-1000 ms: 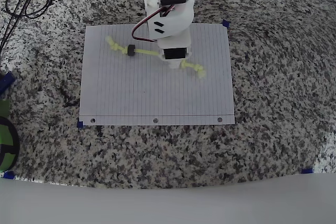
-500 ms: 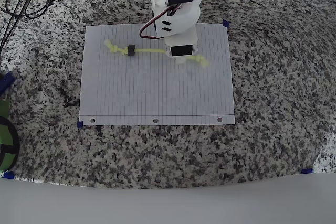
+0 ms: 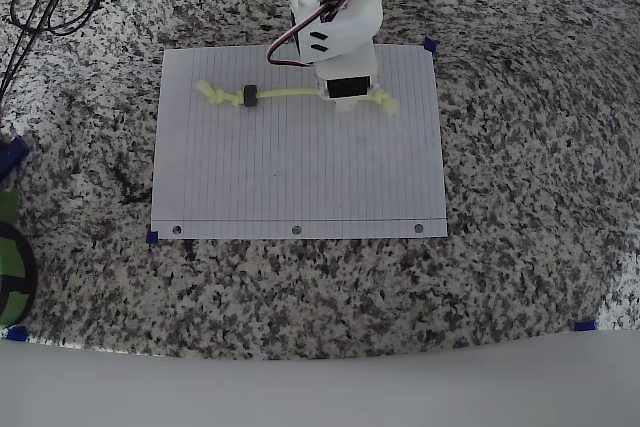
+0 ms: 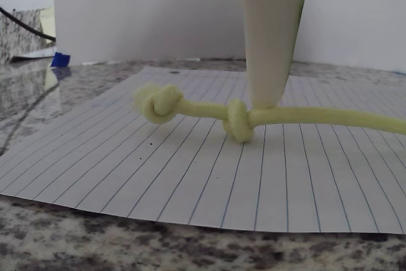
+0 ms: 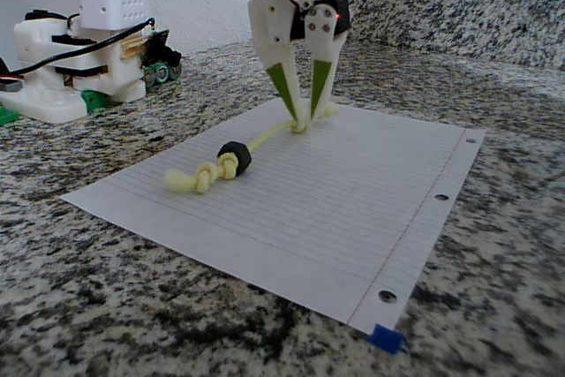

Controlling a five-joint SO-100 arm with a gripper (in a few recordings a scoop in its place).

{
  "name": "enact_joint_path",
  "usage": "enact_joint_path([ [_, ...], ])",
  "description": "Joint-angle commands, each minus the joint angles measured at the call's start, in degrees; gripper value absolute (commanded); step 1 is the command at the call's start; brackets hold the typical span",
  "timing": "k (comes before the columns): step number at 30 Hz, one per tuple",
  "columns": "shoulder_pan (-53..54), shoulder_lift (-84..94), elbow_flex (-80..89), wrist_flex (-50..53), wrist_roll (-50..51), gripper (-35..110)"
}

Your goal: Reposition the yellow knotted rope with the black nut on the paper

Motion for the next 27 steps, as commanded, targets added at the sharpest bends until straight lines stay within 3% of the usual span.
enact_joint_path([
  [1, 0.0, 2.99, 0.09, -1.14, -0.62, 0],
  [8, 4.48, 6.77, 0.09, -7.03, -0.62, 0],
  [17, 11.07, 24.96, 7.38, -12.74, -0.53, 0],
  [27, 14.33, 57.57, 26.02, -6.86, -0.62, 0],
])
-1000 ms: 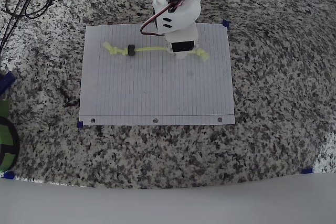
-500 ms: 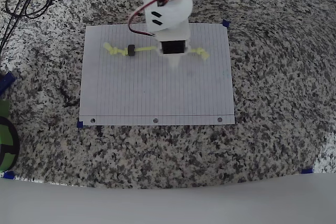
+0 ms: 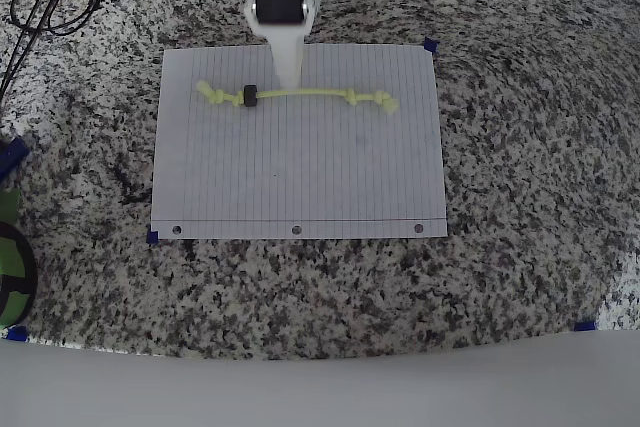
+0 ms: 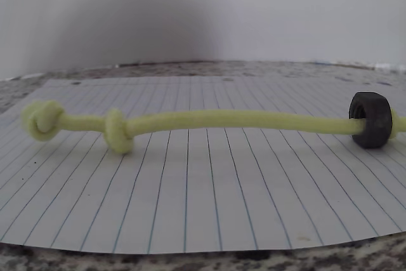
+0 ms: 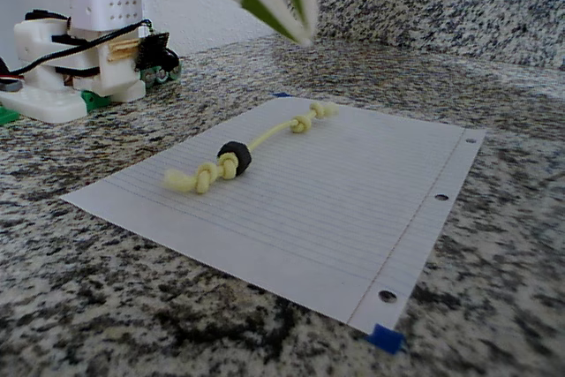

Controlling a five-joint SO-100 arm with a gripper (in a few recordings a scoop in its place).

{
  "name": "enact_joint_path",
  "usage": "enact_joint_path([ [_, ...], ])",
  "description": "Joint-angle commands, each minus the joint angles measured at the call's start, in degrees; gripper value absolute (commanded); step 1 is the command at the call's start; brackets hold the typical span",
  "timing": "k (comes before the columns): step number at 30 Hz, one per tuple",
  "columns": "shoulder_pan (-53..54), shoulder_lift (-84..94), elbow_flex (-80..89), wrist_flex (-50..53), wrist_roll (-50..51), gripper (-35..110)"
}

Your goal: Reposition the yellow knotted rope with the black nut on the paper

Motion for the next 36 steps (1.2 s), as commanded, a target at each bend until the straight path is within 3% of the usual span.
enact_joint_path([
  [1, 1.67, 12.39, 3.6, 3.16, -0.44, 0],
  [12, 7.47, 36.91, 17.23, 15.64, 0.18, 0],
  [36, 11.6, 51.77, 31.11, 25.84, 1.85, 0],
])
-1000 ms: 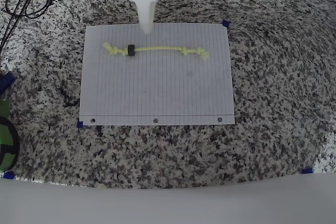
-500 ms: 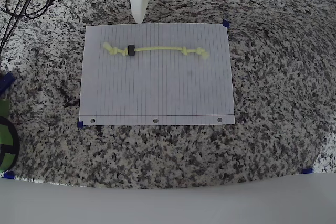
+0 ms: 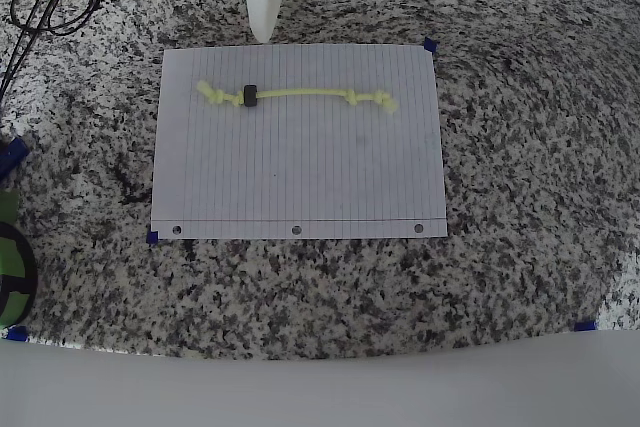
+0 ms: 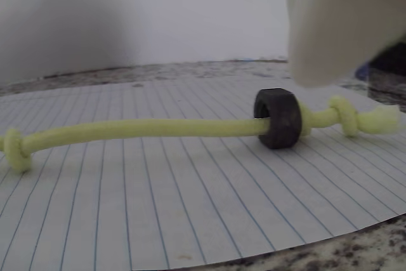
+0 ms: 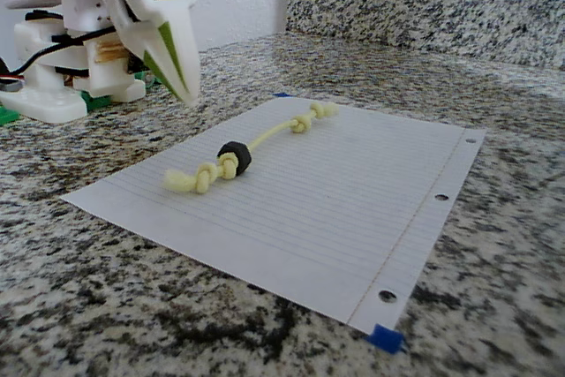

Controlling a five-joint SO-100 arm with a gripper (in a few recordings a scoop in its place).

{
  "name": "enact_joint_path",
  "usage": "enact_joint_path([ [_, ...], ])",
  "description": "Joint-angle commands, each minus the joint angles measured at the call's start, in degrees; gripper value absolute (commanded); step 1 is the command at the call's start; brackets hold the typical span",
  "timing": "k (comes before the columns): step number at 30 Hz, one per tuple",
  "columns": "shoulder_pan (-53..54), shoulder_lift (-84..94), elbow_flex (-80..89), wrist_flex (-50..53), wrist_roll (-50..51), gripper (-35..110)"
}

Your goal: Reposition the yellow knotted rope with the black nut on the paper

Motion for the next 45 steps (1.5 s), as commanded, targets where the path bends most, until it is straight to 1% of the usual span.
enact_joint_path([
  [1, 0.35, 0.44, 0.26, 0.44, 1.58, 0],
  [6, 0.26, 0.44, 1.58, 0.79, 1.93, 0],
  [19, -0.7, 0.53, 3.87, 0.79, 9.05, 0],
  [33, -1.49, 0.53, 3.87, 0.79, 9.49, 0],
  [35, -1.49, 0.53, 3.87, 0.79, 9.49, 6],
  [45, -1.41, 0.53, 3.87, 0.79, 9.4, 6],
])
